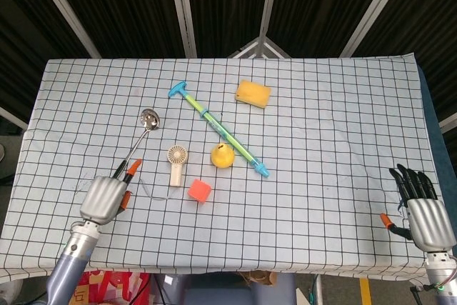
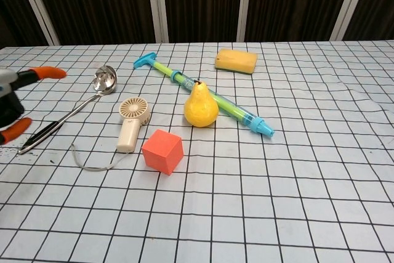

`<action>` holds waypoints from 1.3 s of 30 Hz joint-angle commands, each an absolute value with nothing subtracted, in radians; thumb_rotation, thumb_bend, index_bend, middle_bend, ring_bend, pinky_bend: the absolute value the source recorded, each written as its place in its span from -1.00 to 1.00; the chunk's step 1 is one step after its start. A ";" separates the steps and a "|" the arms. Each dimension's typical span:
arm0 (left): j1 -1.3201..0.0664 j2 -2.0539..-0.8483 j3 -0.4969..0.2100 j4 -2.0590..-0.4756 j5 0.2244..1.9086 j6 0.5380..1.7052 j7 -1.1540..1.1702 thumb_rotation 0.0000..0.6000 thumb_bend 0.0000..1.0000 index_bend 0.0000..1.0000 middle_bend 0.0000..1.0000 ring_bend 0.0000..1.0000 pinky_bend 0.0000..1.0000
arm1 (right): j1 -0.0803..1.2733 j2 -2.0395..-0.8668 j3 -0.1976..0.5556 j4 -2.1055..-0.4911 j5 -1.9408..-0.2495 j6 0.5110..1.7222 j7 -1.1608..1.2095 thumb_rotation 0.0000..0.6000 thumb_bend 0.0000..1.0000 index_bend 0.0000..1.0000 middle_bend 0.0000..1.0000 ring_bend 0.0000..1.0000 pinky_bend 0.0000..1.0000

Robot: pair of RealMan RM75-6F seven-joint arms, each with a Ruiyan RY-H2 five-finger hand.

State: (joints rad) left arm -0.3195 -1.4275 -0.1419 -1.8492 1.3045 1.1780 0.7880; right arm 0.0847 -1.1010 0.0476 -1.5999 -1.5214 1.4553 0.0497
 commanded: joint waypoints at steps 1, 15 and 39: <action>-0.399 -1.517 -0.183 -1.836 1.190 1.114 0.896 1.00 0.41 -1.00 0.71 0.40 0.46 | 0.086 -1.100 0.048 -1.601 -1.520 1.452 0.051 1.00 -0.44 -0.86 -1.00 -1.00 -1.00; -0.523 -1.693 -0.207 -1.703 0.999 1.125 1.046 1.00 0.43 -0.82 0.74 0.43 0.47 | 0.094 -1.094 0.050 -1.604 -1.514 1.437 0.057 1.00 -0.44 -0.86 -1.00 -1.00 -1.00; -0.572 -1.737 -0.156 -1.649 0.967 1.183 1.029 1.00 0.43 -0.68 0.75 0.44 0.47 | 0.094 -1.093 0.049 -1.605 -1.513 1.439 0.055 1.00 -0.44 -0.86 -1.00 -1.00 -1.00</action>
State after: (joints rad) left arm -0.5715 -1.7372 -0.1572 -1.6499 0.9682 1.1827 1.0301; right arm 0.0939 -1.0935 0.0485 -1.6047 -1.5133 1.4387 0.0549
